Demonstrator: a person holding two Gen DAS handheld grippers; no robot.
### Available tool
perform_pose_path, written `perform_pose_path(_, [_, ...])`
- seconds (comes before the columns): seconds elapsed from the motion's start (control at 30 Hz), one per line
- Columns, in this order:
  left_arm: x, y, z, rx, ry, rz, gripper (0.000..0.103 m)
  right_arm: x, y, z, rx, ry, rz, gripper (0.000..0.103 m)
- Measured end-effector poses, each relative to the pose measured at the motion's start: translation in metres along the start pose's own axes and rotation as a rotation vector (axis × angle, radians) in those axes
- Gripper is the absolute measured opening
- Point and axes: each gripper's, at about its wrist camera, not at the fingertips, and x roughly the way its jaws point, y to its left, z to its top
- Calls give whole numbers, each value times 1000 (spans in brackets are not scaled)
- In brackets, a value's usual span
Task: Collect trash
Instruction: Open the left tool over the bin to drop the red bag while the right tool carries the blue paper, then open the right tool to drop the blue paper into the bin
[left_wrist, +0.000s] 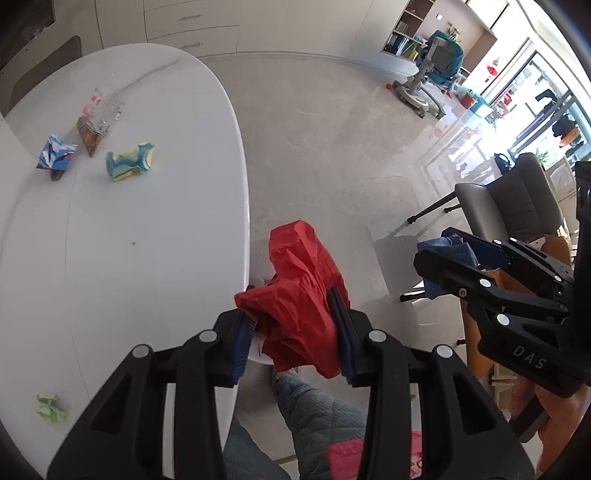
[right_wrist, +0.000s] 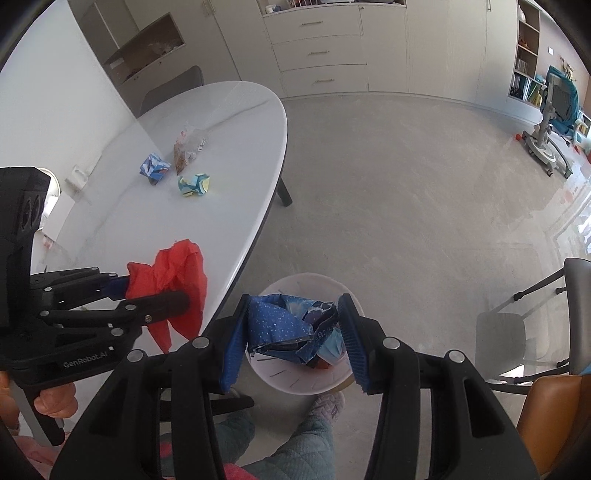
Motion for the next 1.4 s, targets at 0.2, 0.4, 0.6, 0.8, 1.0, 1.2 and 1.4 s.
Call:
perform_pose_path(0.2, [31,-15,0,-21,50,9,43,3,-20,0,-39,29,10,49])
perform_pose_path(0.4, [39,-17,3,-73,62,15,67,11,-30,7,-68,45,34,49])
perform_pose_path(0.6, [28,-19,1,-69,43,40,82,14,-31,11,-79,47,50,49])
perform_pose_path(0.8, [15,-11,-1,-66,36,91,83,9,-30,13,-64,30,60,49])
perform_pose_path(1.0, [-5,7,-5,-80,15,135,83,14,-27,15,-49,27,48,49])
perform_pose_path(1.2, [-30,37,-14,-120,-11,190,83,45,-18,6,-51,86,50,49])
perform_pose_path(1.4, [-54,65,-30,-160,-31,239,84,74,5,-2,-72,153,76,63])
